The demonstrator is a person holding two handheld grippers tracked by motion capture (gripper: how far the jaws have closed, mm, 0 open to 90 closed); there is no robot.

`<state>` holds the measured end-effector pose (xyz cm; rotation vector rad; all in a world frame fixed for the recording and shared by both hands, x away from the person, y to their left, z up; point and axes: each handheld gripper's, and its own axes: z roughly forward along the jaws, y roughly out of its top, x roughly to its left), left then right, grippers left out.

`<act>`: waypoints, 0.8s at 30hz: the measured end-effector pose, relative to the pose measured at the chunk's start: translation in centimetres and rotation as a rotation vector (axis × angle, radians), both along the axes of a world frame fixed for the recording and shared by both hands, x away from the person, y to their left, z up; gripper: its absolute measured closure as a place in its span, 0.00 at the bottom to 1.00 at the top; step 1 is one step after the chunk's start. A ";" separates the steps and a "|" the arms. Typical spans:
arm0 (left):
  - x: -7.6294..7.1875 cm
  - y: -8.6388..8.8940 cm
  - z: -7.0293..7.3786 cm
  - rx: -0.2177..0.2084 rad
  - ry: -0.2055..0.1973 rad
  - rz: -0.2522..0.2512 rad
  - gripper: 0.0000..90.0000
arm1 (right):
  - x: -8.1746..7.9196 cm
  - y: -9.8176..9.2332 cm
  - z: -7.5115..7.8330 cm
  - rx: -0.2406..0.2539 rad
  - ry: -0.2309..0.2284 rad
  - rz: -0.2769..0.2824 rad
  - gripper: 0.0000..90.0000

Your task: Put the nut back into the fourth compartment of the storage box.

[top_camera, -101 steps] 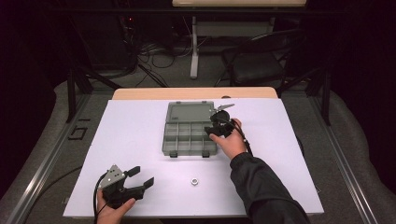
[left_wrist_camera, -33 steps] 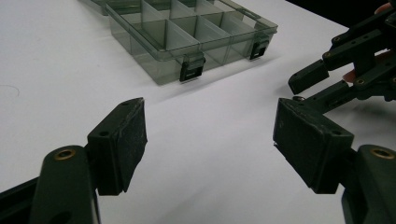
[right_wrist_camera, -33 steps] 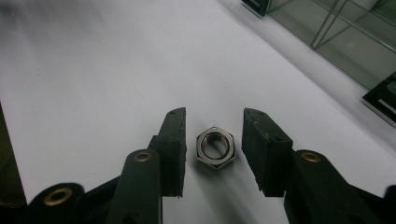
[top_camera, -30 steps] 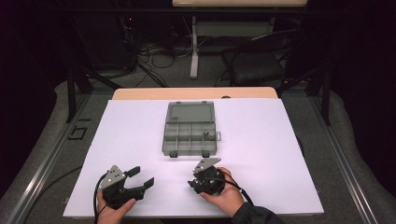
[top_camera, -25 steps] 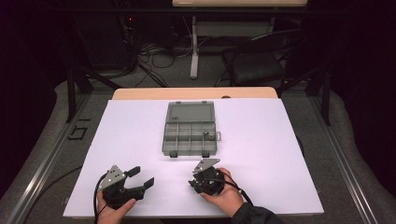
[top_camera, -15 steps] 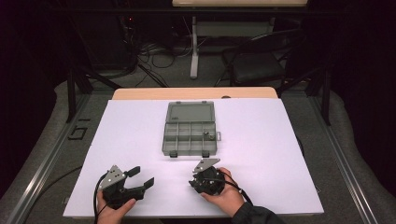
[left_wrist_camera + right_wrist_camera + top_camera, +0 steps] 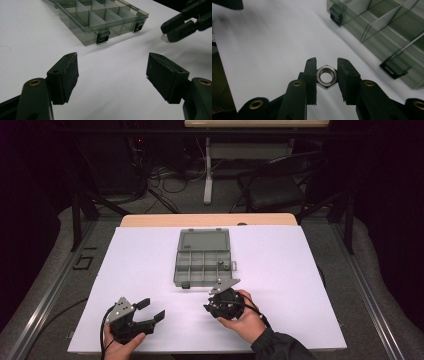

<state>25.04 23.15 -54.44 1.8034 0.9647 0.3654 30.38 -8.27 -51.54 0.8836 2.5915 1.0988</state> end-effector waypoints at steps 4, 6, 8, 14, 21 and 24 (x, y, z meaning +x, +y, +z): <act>0.0 0.0 0.0 0.000 0.000 0.000 0.29 | 1.0 -0.4 1.2 0.012 -0.006 -0.021 0.78; 0.0 0.0 0.0 0.001 0.000 0.000 0.29 | 1.5 -0.5 1.8 0.012 -0.009 -0.036 0.78; 0.0 0.0 0.0 0.003 -0.001 0.001 0.29 | 2.1 -0.7 2.3 0.018 -0.014 -0.050 0.78; 0.0 0.0 0.0 0.002 0.000 0.003 0.29 | 3.7 -1.3 3.8 0.022 -0.027 -0.087 0.78; 0.1 0.1 -0.1 -0.001 0.006 0.005 0.29 | 6.9 -1.9 4.8 0.014 -0.032 -0.138 0.78; 0.1 0.1 -0.1 0.002 0.006 0.007 0.29 | 8.5 -2.1 4.7 0.046 -0.051 -0.171 0.78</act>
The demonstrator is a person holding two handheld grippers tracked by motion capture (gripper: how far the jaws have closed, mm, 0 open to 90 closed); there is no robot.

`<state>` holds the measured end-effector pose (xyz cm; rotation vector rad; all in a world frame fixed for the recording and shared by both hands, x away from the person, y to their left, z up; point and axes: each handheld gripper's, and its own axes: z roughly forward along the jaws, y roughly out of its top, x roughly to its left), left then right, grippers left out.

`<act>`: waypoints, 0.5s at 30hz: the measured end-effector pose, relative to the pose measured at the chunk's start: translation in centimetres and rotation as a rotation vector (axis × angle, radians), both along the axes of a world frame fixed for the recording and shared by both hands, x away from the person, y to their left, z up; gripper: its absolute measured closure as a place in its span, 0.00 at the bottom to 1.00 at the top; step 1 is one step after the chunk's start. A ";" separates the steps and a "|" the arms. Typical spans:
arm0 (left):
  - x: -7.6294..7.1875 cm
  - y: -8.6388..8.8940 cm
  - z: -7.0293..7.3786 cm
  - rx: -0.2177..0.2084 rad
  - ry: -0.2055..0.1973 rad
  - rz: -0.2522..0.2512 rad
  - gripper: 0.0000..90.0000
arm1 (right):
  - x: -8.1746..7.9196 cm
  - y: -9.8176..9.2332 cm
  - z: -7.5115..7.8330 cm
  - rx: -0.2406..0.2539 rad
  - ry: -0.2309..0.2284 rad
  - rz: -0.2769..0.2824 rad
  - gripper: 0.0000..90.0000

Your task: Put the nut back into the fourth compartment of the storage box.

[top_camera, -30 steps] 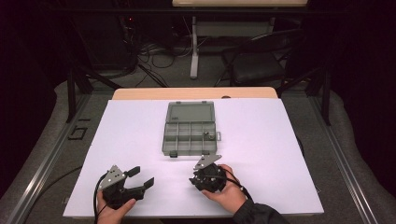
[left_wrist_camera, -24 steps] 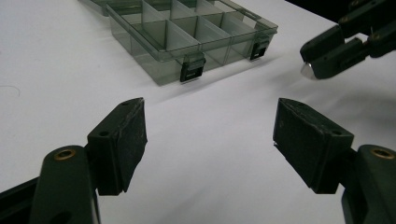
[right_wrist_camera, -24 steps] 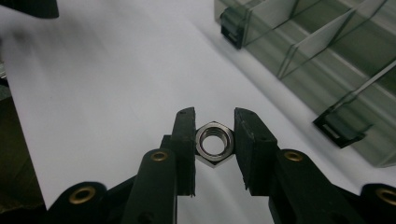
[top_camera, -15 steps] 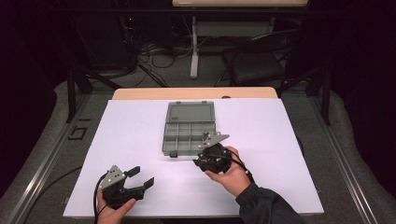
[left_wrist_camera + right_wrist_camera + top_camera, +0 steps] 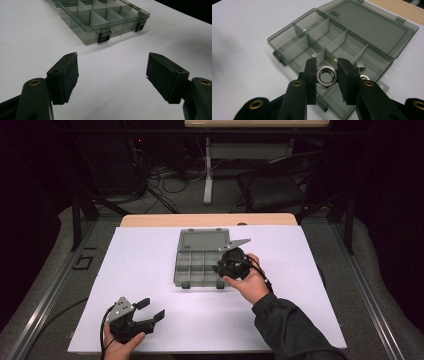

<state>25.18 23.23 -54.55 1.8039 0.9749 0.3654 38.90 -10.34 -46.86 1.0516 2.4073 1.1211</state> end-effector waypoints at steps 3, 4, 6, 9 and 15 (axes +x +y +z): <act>0.0 0.0 0.0 0.001 0.001 -0.001 0.29 | 1.3 -0.3 -0.1 -0.026 0.021 -0.027 0.78; -0.1 0.1 0.0 0.001 0.003 0.002 0.29 | 1.7 -0.3 -0.3 -0.017 0.015 -0.039 0.78; -0.1 0.1 0.0 -0.003 0.002 0.004 0.29 | 2.3 -0.4 -0.3 -0.037 0.035 -0.052 0.78; -0.2 0.2 0.0 -0.003 0.001 0.005 0.29 | 3.2 -0.4 -1.1 -0.012 0.021 -0.088 0.78; -0.3 0.3 0.0 -0.004 0.001 0.004 0.29 | 4.5 0.0 -2.6 -0.033 0.039 -0.119 0.78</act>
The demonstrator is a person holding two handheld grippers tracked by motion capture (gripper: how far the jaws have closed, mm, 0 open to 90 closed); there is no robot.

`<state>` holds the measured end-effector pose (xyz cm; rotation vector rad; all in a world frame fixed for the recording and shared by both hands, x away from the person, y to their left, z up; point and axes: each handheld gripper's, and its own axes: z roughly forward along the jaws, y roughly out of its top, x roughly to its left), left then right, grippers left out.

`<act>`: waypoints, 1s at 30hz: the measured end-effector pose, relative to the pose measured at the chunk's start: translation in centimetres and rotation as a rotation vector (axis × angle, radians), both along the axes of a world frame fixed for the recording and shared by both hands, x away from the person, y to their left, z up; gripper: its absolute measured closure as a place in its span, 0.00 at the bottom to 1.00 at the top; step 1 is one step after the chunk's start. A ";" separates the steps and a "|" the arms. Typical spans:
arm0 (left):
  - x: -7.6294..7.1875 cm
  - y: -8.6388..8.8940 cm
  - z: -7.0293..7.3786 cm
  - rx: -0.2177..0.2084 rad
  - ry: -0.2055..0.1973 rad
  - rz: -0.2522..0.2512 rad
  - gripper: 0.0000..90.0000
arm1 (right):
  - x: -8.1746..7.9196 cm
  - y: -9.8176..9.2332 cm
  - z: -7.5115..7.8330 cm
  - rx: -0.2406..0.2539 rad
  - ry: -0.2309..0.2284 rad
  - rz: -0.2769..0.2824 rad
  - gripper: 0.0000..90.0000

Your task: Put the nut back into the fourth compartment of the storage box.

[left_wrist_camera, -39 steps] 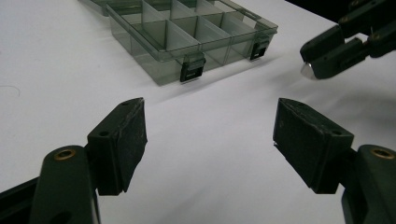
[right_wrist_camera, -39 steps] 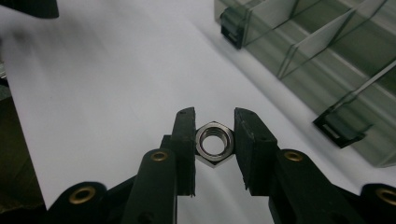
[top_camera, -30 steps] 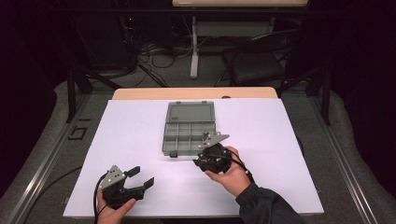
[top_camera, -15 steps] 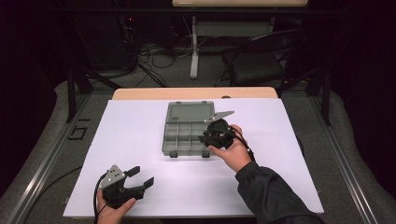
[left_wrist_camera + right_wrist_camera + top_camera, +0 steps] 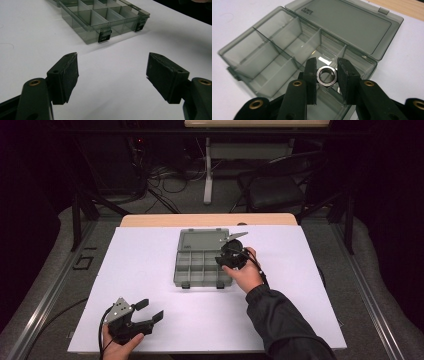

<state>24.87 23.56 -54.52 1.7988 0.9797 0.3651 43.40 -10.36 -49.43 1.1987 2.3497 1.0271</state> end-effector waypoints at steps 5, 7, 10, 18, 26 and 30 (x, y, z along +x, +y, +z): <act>0.0 0.1 0.0 -0.001 0.002 0.000 0.29 | 0.9 0.0 -1.0 -0.010 -0.007 -0.035 0.78; 0.0 0.1 0.0 0.001 0.002 -0.001 0.29 | 1.3 -0.3 -1.2 -0.035 0.007 -0.052 0.78; 0.0 0.0 0.0 -0.002 -0.001 0.000 0.29 | 1.7 -0.6 -1.6 -0.030 0.001 -0.074 0.78; -0.1 0.1 0.0 -0.003 0.003 -0.001 0.29 | 2.3 -0.8 -2.2 -0.025 0.008 -0.102 0.77; -0.1 0.1 0.0 -0.004 0.001 0.004 0.29 | 1.8 -0.6 -1.6 -0.010 -0.032 -0.097 0.54; -0.1 0.1 0.0 -0.003 -0.001 0.007 0.29 | 1.0 -0.7 -0.9 -0.018 -0.036 -0.077 0.51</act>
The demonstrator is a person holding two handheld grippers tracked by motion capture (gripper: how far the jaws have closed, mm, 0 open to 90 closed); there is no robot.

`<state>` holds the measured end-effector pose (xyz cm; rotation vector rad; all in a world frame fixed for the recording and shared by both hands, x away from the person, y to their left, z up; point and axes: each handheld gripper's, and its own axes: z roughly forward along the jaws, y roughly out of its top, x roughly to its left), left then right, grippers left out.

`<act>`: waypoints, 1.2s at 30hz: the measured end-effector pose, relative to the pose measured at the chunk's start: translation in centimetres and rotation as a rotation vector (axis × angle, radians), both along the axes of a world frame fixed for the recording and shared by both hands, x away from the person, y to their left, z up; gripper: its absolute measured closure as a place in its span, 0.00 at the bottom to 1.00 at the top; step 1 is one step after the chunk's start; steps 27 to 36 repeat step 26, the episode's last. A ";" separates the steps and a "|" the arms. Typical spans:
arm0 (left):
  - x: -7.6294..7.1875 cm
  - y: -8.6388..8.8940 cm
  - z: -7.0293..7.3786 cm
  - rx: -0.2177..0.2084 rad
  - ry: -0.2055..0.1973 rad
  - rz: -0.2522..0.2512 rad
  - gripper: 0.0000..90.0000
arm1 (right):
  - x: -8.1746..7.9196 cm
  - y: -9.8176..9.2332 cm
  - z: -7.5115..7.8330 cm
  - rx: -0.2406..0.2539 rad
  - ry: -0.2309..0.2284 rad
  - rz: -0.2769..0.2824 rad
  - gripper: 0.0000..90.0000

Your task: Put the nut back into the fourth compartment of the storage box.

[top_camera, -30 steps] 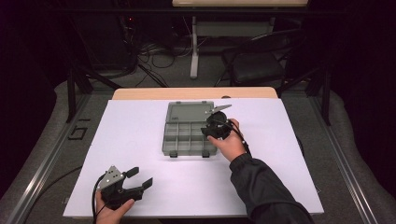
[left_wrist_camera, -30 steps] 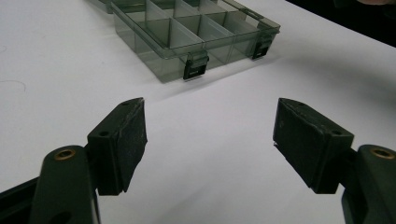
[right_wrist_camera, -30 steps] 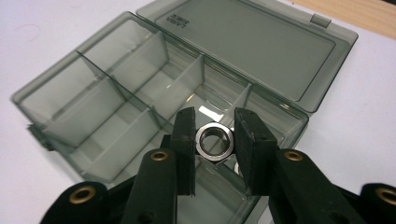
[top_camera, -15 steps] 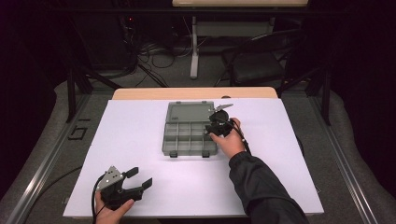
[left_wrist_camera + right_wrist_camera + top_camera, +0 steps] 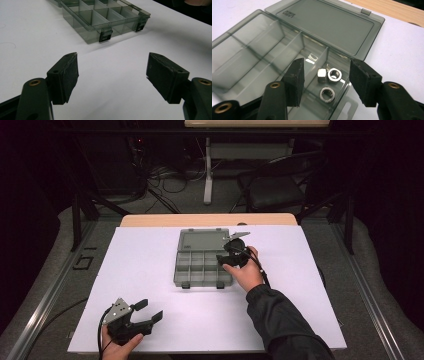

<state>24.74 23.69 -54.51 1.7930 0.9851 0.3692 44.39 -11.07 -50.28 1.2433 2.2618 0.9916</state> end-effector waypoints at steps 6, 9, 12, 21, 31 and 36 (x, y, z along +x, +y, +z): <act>0.0 0.0 0.0 0.001 0.001 0.003 0.29 | -2.2 -0.4 1.8 -0.005 -0.032 0.050 0.49; 0.0 0.0 0.0 0.000 0.001 0.002 0.29 | -4.2 -0.8 2.4 0.028 -0.083 0.075 0.48; -0.1 0.1 0.0 -0.002 0.000 0.005 0.29 | -5.9 -1.2 2.7 0.021 -0.081 0.097 0.48; 0.1 0.0 0.0 0.001 0.003 0.006 0.29 | -11.3 -2.8 1.6 0.067 -0.098 0.138 0.48; 0.2 0.1 0.0 0.001 0.002 0.009 0.29 | -13.9 -4.0 0.3 0.047 -0.131 0.156 0.49; 0.2 0.1 0.0 0.001 0.002 0.009 0.29 | -13.9 -4.0 0.3 0.047 -0.131 0.156 0.49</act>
